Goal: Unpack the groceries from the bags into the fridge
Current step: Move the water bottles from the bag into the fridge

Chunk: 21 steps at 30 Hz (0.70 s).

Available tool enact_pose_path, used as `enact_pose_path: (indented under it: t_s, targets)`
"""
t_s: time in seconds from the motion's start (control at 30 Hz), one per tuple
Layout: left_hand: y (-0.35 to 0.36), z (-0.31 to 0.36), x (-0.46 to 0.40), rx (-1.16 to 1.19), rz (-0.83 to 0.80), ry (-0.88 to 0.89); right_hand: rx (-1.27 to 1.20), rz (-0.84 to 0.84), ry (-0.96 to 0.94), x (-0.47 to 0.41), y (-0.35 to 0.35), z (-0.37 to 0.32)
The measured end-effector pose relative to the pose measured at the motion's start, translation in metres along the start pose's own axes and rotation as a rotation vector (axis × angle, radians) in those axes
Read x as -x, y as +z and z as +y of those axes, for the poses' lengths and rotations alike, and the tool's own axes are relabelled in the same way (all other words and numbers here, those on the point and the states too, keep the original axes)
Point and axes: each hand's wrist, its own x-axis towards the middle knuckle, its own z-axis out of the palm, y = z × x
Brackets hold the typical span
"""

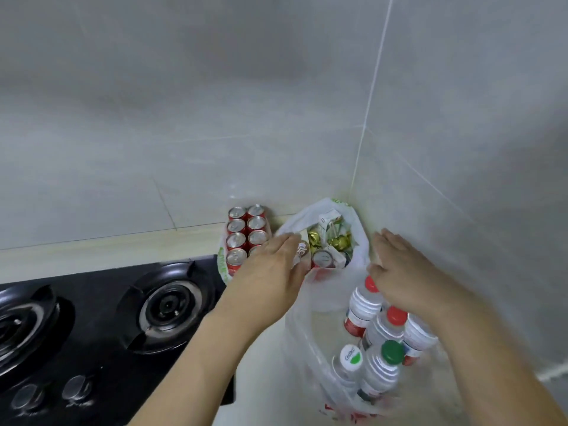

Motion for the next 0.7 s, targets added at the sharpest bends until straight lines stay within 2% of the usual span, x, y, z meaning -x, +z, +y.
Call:
enact_pose_path:
  t_s: [0.17, 0.37, 0.53, 0.7]
  targets:
    - [0.05, 0.013, -0.039, 0.089, -0.195, 0.033, 0.034, -0.117, 0.116, -0.034, 0.011, 0.043]
    - [0.105, 0.025, -0.069, 0.116, -0.34, 0.025, 0.11, -0.21, 0.19, -0.062, 0.025, 0.072]
    - [0.135, 0.036, -0.084, 0.129, -0.371, 0.048, 0.117, -0.258, 0.257, -0.082, 0.037, 0.086]
    - [0.155, 0.039, -0.091, 0.223, -0.39, 0.016, 0.021, -0.28, 0.268, -0.094, 0.056, 0.099]
